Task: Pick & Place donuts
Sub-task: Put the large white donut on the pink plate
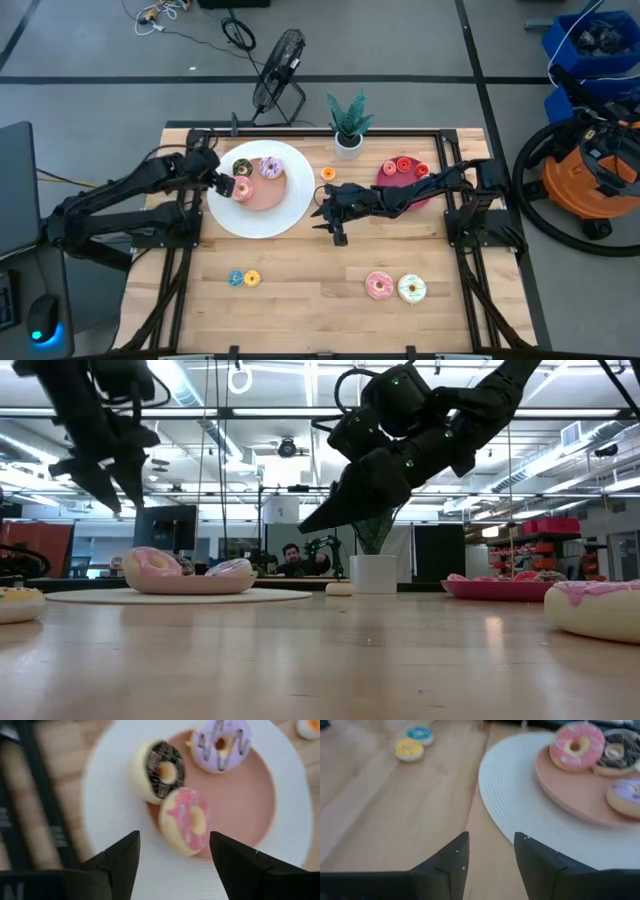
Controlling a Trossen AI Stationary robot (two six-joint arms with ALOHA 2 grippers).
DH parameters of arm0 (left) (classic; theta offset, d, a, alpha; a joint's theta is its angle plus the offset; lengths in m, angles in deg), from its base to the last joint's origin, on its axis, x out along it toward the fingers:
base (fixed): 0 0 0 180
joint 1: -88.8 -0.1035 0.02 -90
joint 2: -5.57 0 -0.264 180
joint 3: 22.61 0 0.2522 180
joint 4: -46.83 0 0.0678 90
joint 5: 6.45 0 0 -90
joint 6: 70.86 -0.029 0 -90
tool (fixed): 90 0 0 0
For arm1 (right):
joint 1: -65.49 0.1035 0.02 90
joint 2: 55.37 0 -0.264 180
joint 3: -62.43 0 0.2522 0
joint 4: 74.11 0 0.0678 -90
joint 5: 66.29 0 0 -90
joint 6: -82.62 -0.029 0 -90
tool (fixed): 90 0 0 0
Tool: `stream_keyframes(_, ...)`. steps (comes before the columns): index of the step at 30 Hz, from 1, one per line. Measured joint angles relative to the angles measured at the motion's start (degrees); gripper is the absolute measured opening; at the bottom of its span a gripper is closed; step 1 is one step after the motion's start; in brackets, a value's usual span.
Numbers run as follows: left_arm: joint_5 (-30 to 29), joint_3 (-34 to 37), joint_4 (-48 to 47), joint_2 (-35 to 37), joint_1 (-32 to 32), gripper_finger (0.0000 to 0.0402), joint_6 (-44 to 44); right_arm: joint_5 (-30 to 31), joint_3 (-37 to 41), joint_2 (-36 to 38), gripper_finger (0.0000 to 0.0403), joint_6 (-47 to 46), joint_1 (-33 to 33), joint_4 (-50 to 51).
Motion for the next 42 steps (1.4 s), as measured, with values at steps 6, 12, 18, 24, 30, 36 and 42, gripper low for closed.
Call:
stream_keyframes(6,-9.1,1.5,2.4,0.3,11.6,0.0224,0.1,8.6,0.0,3.3,0.0163,-0.7,0.0,7.9)
stream_keyframes(12,-16.2,15.8,29.7,0.2,27.7,0.0203,-3.1,14.6,1.2,7.5,0.0163,-4.4,0.3,19.7)
stream_keyframes(18,-18.0,31.3,70.8,-1.4,41.0,0.0191,-16.3,16.4,8.6,16.1,0.0163,-12.4,4.3,24.8)
stream_keyframes(24,-22.5,32.6,81.8,-6.5,50.2,0.0182,-24.2,10.2,13.6,24.3,0.0155,-18.1,13.8,25.9)
stream_keyframes(30,-29.1,26.6,81.9,-17.3,56.1,0.0176,-25.9,1.3,17.2,25.2,0.0160,-32.0,21.6,25.7)
stream_keyframes(36,-32.7,20.9,81.7,-29.9,57.1,0.0176,-24.9,0.4,13.1,25.2,0.0226,-37.8,24.0,32.6)
stream_keyframes(42,-32.7,14.4,81.7,-40.6,57.1,0.0176,-23.9,5.9,7.1,25.2,0.0289,-40.7,27.3,52.2)
